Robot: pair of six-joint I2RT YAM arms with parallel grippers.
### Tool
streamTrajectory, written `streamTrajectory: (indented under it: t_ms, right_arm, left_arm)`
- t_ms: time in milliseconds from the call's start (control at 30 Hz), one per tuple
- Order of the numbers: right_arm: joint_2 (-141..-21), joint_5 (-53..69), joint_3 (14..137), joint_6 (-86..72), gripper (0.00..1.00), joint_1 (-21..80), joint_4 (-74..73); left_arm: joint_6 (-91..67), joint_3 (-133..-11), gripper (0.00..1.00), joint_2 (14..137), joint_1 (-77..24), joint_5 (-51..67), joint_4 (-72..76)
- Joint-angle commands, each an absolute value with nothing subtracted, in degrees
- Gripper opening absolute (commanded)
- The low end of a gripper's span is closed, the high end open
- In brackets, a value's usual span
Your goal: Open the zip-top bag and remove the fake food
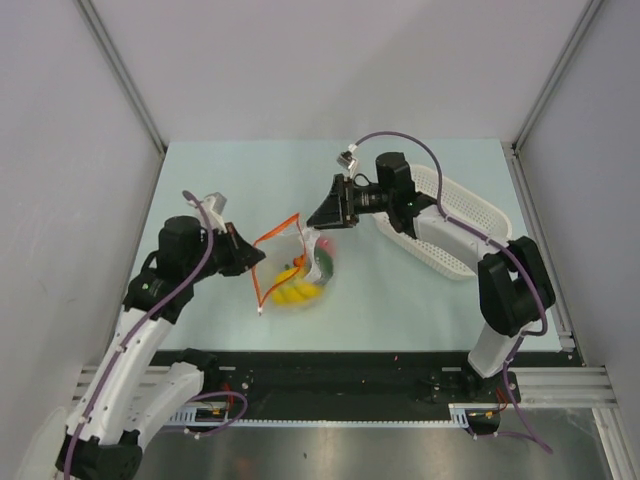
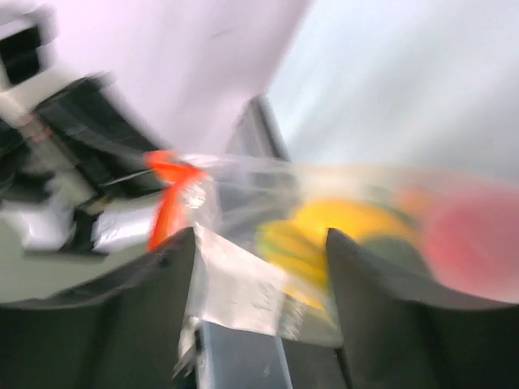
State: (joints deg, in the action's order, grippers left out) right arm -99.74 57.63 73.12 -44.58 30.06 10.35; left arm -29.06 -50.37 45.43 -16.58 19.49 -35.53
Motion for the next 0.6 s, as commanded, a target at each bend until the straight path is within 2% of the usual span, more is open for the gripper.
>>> streamTrajectory:
  t_ms: [0,67,333,400,567]
  right_arm:
    - [-92.91,36.40,75.06,-36.47,0.75,31.20,-8.60]
    - [-91.50,29.32,76.54,-36.65,0.79,32.34,-14.48]
    - [-87.19,21.63,80.07,-34.37,0.80,39.54,-23.19]
    - [-87.01,21.18,80.33,-34.10,0.78,42.52,-23.20]
    - [-88.15,20.04,80.33,-34.28,0.59,47.54,-22.77]
  left_arm:
    - [-34.89,-53.18,0.00,39.56,-16.43,7.65,-39.56]
    - [-36.46,-52.91,0.00,39.11,-16.52,7.82,-38.94]
    - [-40.25,-48.79,0.00,42.10,-17.14,15.29,-31.30]
    - [-41.31,-47.46,0.00,42.80,-17.49,16.43,-29.10]
    - [-43.68,-45.53,0.00,45.34,-17.84,18.37,-26.11]
